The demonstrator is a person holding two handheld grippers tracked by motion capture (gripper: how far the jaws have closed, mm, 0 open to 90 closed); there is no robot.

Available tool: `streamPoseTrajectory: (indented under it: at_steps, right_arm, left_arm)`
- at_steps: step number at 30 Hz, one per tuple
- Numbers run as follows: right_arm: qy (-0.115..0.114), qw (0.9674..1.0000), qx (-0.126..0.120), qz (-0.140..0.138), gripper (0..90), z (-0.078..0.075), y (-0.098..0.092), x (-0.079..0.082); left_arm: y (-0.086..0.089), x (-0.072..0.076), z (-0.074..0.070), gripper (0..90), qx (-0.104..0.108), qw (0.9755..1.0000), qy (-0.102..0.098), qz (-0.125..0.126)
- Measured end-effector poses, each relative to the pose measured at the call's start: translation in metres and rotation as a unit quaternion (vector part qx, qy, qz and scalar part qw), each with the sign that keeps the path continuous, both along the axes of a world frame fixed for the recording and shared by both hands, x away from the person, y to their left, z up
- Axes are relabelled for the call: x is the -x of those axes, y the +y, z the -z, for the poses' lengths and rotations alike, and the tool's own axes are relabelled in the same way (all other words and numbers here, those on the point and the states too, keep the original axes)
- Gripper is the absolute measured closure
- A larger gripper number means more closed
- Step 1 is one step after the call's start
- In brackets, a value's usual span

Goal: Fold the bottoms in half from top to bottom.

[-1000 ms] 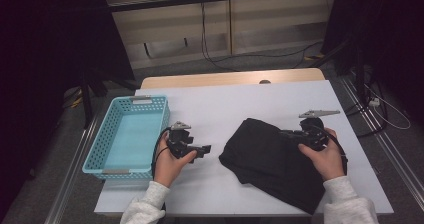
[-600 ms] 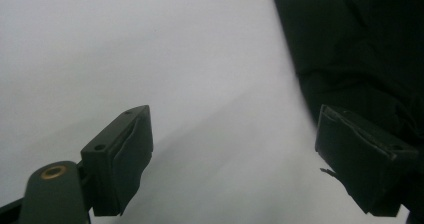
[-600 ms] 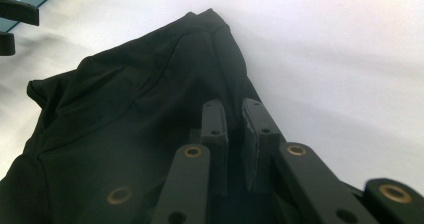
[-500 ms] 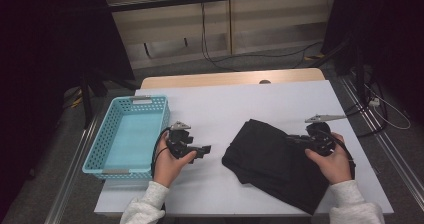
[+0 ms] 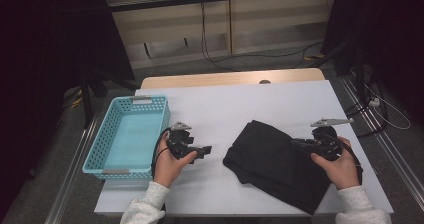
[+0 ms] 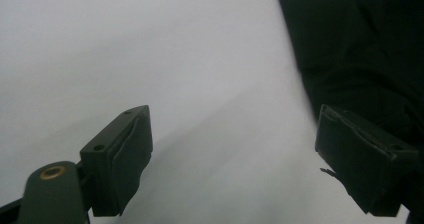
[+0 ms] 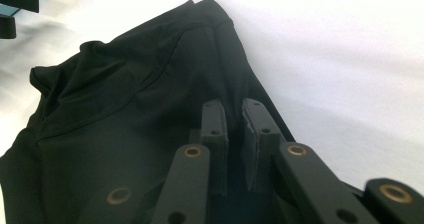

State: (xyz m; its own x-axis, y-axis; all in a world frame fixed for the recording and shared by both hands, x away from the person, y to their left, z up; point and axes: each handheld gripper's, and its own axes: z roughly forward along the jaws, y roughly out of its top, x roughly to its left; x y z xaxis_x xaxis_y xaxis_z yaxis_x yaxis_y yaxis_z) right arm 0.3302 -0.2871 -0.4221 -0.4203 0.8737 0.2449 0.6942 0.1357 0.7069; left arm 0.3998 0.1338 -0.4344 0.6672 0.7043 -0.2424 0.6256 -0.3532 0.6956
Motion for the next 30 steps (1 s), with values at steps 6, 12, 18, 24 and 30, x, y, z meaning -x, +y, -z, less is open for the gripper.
streamPoseTrajectory:
  at_steps: [6,12,18,24,30]
  right_arm:
    - [0.003,1.0000,0.000,-0.001,81.6,-0.001,-0.003,0.003]
    - [0.003,1.0000,-0.002,0.002,81.6,-0.001,-0.010,0.008]
    - [0.008,1.0000,-0.003,0.004,81.7,-0.002,-0.017,0.013]
    - [0.008,1.0000,-0.001,0.003,81.7,-0.002,-0.019,0.018]
    - [0.006,1.0000,0.002,-0.001,81.7,-0.002,-0.018,0.021]
  left_arm:
    - [0.000,0.000,0.000,15.7,0.002,1.0000,0.001,0.000]
    - [0.001,0.000,-0.001,15.7,0.004,1.0000,0.000,0.000]
    - [0.002,0.000,-0.002,15.6,0.007,1.0000,0.000,-0.003]
    - [0.002,0.000,-0.002,15.6,0.007,1.0000,0.003,-0.002]
    - [0.003,0.000,-0.002,15.6,0.010,0.9999,0.001,-0.005]
